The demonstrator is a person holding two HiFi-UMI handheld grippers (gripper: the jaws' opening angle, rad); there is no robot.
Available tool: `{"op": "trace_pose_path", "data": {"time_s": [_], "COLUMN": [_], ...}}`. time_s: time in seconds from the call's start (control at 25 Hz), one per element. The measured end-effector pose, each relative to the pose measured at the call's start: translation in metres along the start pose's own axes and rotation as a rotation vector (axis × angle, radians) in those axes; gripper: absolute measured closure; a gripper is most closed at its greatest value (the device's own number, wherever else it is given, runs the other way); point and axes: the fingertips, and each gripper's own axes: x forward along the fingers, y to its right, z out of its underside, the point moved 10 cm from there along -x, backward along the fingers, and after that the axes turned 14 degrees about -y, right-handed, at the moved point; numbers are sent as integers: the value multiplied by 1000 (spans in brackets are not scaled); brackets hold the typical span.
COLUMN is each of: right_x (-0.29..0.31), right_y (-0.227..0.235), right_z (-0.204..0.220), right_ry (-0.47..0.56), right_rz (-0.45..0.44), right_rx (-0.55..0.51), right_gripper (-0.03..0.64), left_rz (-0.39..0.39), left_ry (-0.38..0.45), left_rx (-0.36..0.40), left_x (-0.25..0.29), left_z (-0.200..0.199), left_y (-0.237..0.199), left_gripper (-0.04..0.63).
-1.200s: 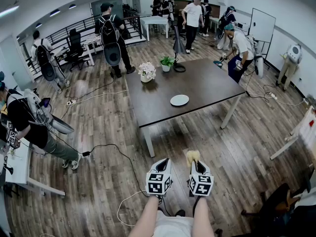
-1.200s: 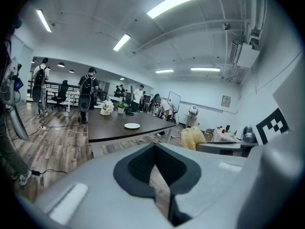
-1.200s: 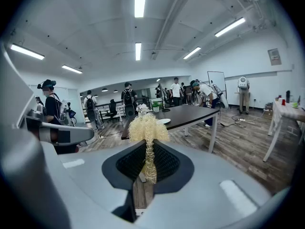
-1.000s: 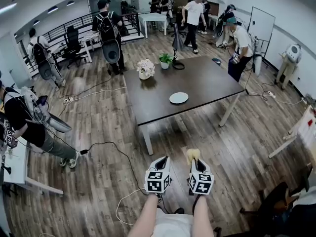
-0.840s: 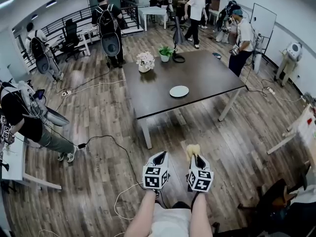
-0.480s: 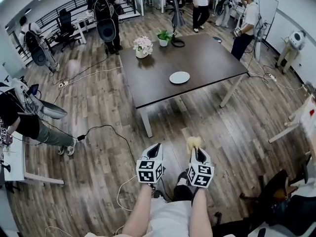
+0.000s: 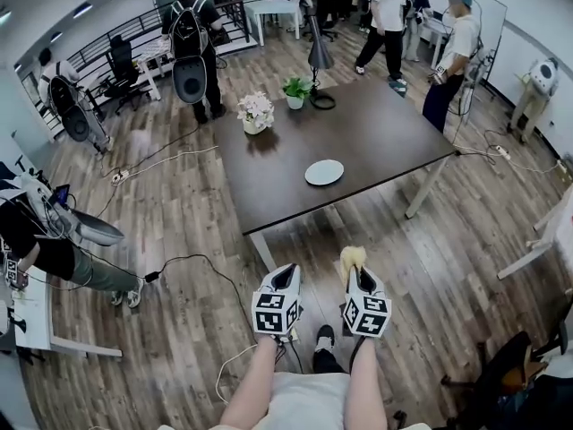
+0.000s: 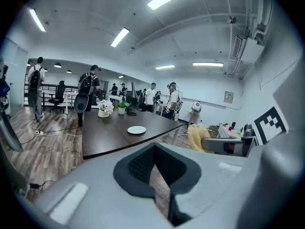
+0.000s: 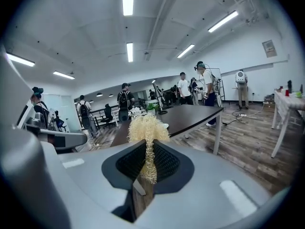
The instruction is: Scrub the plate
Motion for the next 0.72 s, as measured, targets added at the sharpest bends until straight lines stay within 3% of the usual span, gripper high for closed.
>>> {"op": "trace_pose_path", "data": {"time_s": [0.36,0.72], "right_x": [64,91], "right_y": [27,63], "right_z": [-55,-76], "right_ry": [-30,-56], "right_rz": [-85,-120], "right_rx": [-53,-73], "right_gripper": [551,551], "left_rz": [-35,-75], "left_ry": [16,33], "left_rx": [14,-34], "left_x": [58,94], "left_z": [-58,-79], "left_y": [-9,-4], "left_gripper": [594,594]}}
